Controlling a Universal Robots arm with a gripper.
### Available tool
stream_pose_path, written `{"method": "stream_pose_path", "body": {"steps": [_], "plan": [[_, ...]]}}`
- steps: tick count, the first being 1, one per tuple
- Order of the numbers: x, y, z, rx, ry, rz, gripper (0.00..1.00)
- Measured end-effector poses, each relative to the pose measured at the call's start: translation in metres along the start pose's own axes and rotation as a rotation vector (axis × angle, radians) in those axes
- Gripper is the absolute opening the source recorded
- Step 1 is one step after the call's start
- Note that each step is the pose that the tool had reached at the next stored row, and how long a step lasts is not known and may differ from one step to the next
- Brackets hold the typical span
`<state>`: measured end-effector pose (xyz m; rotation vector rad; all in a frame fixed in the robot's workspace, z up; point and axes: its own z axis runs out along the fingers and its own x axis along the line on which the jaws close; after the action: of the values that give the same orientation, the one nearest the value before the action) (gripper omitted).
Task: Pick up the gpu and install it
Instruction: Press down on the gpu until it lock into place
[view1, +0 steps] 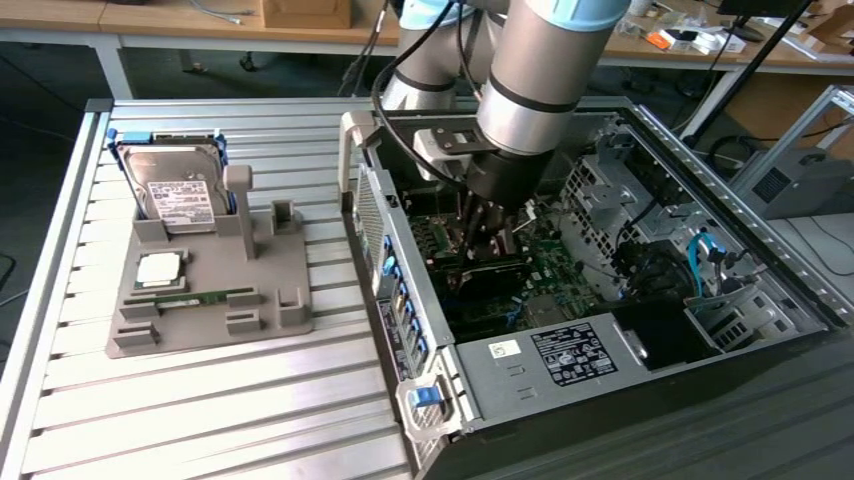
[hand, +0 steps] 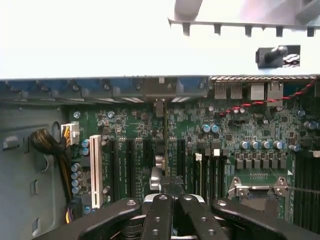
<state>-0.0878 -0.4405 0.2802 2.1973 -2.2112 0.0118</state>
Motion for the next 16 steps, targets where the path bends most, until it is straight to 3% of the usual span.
{"method": "stream_pose_path", "body": {"steps": [16], "plan": [[-0.0001, 0.0086, 0.009, 0.0001, 0.0, 0.0, 0.11]]}}
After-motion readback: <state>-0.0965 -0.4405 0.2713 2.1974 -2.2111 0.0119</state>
